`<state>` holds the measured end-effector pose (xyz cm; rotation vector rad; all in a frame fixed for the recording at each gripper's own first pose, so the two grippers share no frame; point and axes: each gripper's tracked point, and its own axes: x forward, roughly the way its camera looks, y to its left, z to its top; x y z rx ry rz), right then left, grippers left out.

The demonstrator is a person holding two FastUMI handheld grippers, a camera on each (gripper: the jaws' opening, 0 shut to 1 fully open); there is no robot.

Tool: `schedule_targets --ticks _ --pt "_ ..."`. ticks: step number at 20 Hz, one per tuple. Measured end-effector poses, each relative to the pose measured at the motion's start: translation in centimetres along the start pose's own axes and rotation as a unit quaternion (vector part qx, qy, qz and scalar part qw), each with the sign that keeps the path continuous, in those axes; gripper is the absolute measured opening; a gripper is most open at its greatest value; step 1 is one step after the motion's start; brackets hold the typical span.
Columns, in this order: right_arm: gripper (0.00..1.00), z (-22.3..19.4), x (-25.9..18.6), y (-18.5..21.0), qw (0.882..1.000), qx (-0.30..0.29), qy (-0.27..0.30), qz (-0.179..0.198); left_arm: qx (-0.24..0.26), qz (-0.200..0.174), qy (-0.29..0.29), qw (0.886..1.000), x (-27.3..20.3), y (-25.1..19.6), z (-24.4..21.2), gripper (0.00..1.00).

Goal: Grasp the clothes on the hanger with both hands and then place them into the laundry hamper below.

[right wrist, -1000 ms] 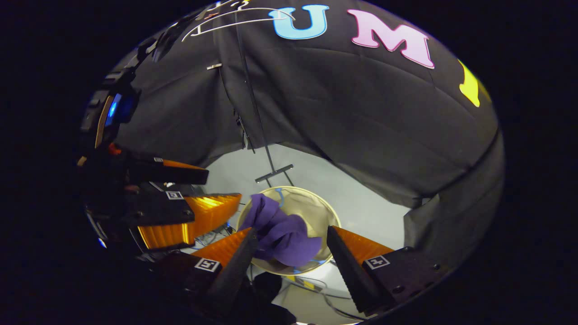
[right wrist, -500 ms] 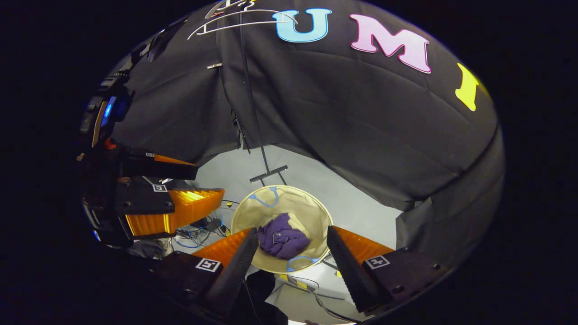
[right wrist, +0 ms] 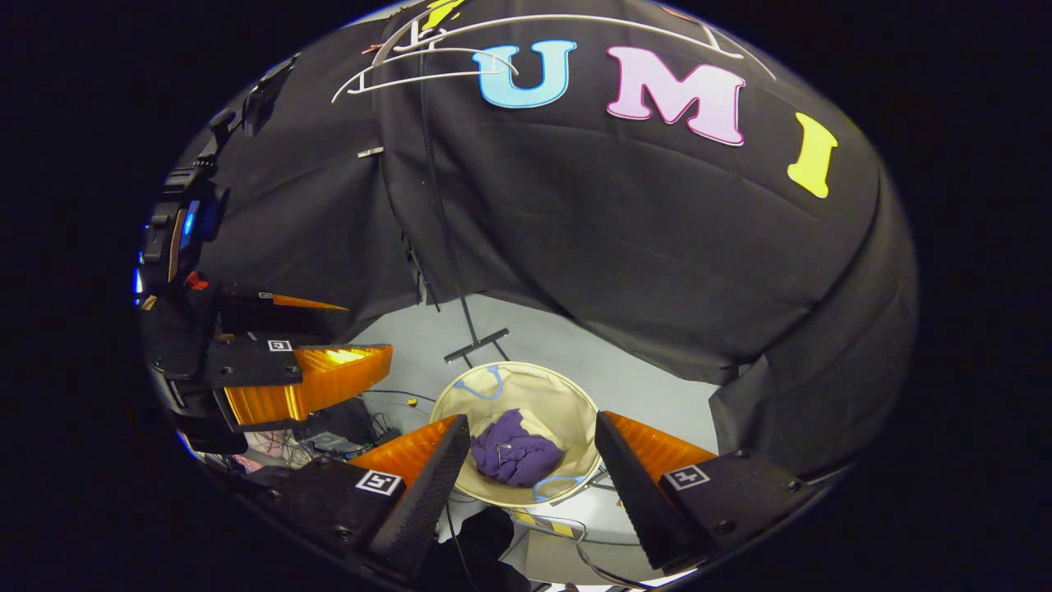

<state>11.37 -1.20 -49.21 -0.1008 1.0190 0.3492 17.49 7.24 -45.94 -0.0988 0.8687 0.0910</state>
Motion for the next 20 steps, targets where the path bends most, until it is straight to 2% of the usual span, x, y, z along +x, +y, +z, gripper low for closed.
schedule_targets --ticks 3,6,12,16,19,20 --pt "0.99 0.5 -1.9 1.4 1.000 0.010 -0.018 -0.014 0.006 -0.006 -0.027 1.000 -3.0 1.0 0.7 0.96" --pt "0.99 2.2 -4.7 3.2 0.998 0.020 -0.054 -0.028 0.011 -0.016 -0.079 0.997 -6.7 1.8 3.4 0.95" --pt "1.00 5.5 -11.6 6.3 0.987 0.049 -0.143 -0.058 0.033 -0.035 -0.176 0.983 -15.7 2.9 7.5 0.95" --pt "0.99 7.2 -17.2 8.4 0.971 0.069 -0.212 -0.084 0.053 -0.054 -0.243 0.967 -22.4 2.3 9.5 0.95" --pt "0.99 9.5 -23.1 9.6 0.950 0.087 -0.280 -0.103 0.054 -0.069 -0.291 0.953 -27.7 1.8 10.5 0.98" --pt "0.99 10.1 -25.0 10.0 0.942 0.092 -0.303 -0.107 0.057 -0.072 -0.305 0.948 -29.3 1.7 10.7 0.95"
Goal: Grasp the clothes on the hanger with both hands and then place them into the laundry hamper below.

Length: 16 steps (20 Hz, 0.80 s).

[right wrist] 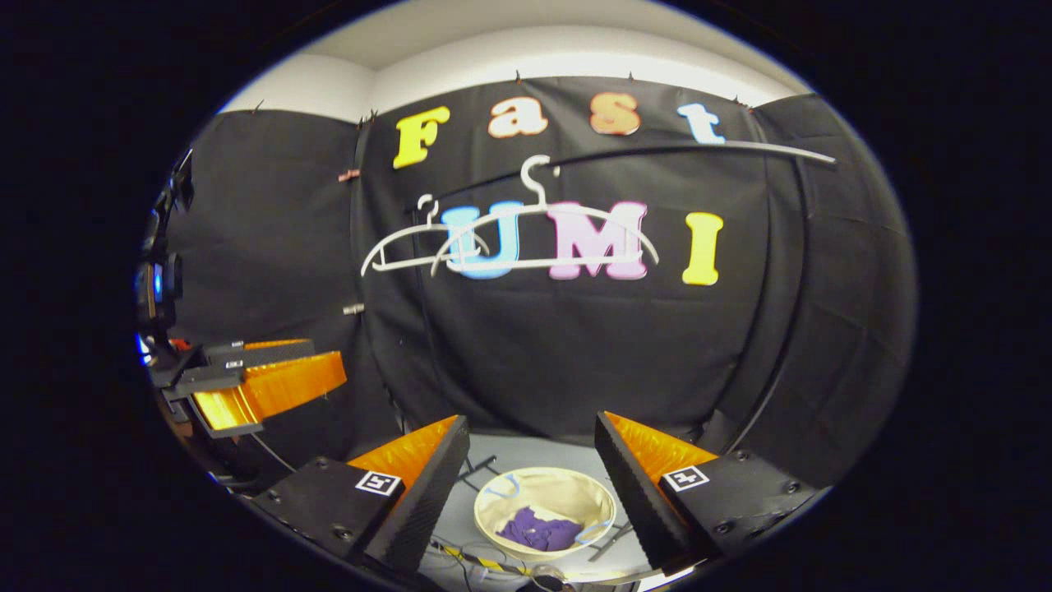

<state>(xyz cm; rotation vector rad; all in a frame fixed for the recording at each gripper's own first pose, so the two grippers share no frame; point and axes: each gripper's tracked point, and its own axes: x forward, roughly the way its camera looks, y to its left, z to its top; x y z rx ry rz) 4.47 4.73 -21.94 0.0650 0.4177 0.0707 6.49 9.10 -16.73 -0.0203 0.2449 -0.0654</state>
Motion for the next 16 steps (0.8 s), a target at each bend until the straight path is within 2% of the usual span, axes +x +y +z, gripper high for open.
schedule_targets --ticks 3,4,5,6,7,8,10,11,12,16 --pt "0.99 3.7 -3.6 0.5 0.998 0.017 -0.059 -0.008 0.007 0.000 -0.041 0.999 -3.0 -0.7 2.8 0.98" --pt "0.96 4.9 -4.5 0.7 0.997 0.023 -0.076 -0.008 0.008 -0.001 -0.054 0.998 -3.8 -1.0 3.8 0.92" --pt "0.94 6.1 -5.3 0.8 0.995 0.028 -0.097 -0.008 0.009 0.000 -0.070 0.997 -4.7 -1.1 5.0 0.92" --pt "1.00 7.4 -6.2 0.8 0.992 0.032 -0.118 -0.009 0.011 0.002 -0.088 0.996 -5.5 -1.3 6.1 0.92" --pt "1.00 8.6 -7.1 0.6 0.990 0.033 -0.140 -0.012 0.015 0.006 -0.105 0.994 -6.1 -1.3 7.1 0.95" --pt "1.00 9.7 -7.9 0.3 0.986 0.030 -0.160 -0.017 0.020 0.011 -0.120 0.993 -6.7 -1.5 8.0 0.92" --pt "0.92 10.8 -9.0 -0.1 0.981 0.026 -0.189 -0.023 0.032 0.017 -0.149 0.988 -7.9 -2.4 9.3 0.95" --pt "0.92 11.1 -9.5 0.1 0.980 0.027 -0.197 -0.019 0.035 0.017 -0.159 0.987 -8.4 -3.0 9.7 0.95" --pt "0.94 11.3 -9.9 0.3 0.979 0.029 -0.201 -0.013 0.036 0.013 -0.167 0.985 -8.8 -3.8 10.1 0.92" --pt "1.00 13.1 -11.6 0.0 0.972 0.024 -0.232 0.002 0.028 0.019 -0.191 0.981 -9.6 -4.8 11.7 0.95"
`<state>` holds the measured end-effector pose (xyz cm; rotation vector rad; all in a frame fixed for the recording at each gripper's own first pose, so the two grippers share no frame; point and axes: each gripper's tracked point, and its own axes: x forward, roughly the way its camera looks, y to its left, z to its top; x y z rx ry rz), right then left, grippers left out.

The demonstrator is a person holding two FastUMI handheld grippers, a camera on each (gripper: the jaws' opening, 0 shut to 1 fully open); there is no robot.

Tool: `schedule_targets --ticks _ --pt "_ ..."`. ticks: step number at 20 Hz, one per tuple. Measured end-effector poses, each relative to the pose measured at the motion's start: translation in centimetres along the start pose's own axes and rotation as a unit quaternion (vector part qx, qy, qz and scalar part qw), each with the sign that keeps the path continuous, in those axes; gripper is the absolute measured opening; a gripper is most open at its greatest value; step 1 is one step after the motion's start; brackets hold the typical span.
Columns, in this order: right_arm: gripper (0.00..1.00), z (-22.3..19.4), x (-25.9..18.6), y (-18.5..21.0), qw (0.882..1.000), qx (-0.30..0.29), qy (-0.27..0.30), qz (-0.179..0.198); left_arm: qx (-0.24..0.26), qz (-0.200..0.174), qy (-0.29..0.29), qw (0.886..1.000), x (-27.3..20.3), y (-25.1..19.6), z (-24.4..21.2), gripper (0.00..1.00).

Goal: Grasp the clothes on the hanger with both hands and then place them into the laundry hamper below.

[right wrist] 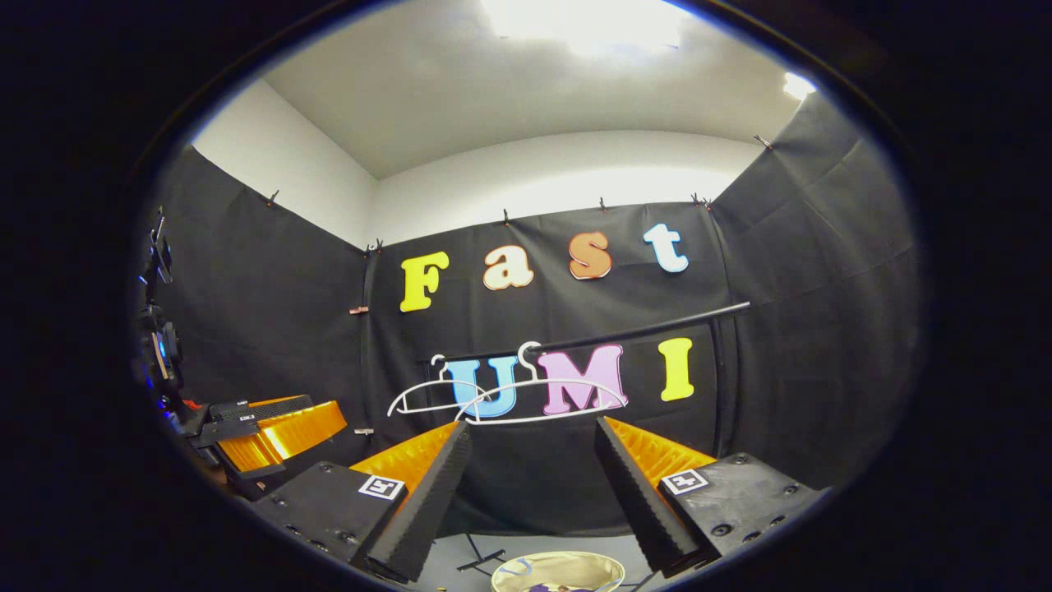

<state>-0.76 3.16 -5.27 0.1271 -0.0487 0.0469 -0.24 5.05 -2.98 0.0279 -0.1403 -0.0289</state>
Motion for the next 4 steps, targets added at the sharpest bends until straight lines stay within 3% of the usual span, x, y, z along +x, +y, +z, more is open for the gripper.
schedule_targets --ticks 3,4 --pt "0.97 1.4 -0.5 -0.2 1.000 0.007 -0.023 0.009 -0.001 0.009 -0.003 1.000 0.0 -1.2 0.1 0.92" --pt "0.92 1.7 -0.6 -0.1 1.000 0.010 -0.026 0.014 0.000 0.011 -0.001 1.000 0.0 -1.5 0.1 0.95"
